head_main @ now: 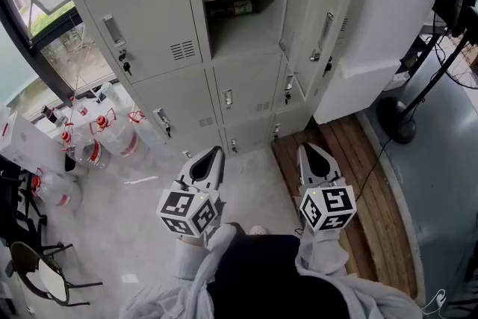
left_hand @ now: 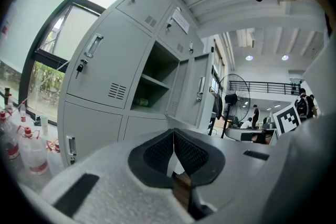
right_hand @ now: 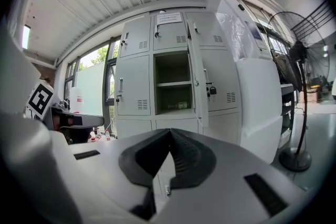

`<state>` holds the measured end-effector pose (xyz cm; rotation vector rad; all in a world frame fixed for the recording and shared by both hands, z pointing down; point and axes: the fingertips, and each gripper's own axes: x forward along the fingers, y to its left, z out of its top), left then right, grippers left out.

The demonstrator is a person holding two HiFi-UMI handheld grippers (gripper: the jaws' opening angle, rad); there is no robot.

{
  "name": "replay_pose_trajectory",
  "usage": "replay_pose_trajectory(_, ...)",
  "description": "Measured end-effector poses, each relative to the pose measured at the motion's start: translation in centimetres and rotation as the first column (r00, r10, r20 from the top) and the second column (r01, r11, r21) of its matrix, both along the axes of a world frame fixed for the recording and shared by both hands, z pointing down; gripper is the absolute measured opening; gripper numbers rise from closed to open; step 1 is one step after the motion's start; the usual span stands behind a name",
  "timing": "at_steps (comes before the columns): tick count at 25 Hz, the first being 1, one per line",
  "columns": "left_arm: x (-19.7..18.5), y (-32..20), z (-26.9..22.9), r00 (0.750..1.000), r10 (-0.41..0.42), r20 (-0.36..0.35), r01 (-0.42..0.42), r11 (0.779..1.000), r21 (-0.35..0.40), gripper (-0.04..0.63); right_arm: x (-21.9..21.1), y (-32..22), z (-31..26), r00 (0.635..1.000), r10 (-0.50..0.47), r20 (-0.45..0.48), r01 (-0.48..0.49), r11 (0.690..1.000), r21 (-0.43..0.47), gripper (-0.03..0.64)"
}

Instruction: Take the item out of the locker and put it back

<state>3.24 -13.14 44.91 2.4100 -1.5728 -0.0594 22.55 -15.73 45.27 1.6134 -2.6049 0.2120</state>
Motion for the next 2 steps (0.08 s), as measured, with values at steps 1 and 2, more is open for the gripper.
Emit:
replay_pose_trajectory(1,0.04,-0.02,-0.01,1.000,0.001,0.000,-0.001,1.000,0.000,0.009,-0.01,-0.02,0.00,1.000,-0.001,-0.001,0.001,1.000,0.000,-0.002)
replay_pose_trajectory(2,0.08,-0.05,-0.01,1.000,0.002,0.000,-0.002,1.000,0.000,0.009,-0.01,-0.04,0.01,1.000,-0.001,-0.002,0.001,1.000,0.001,-0.002)
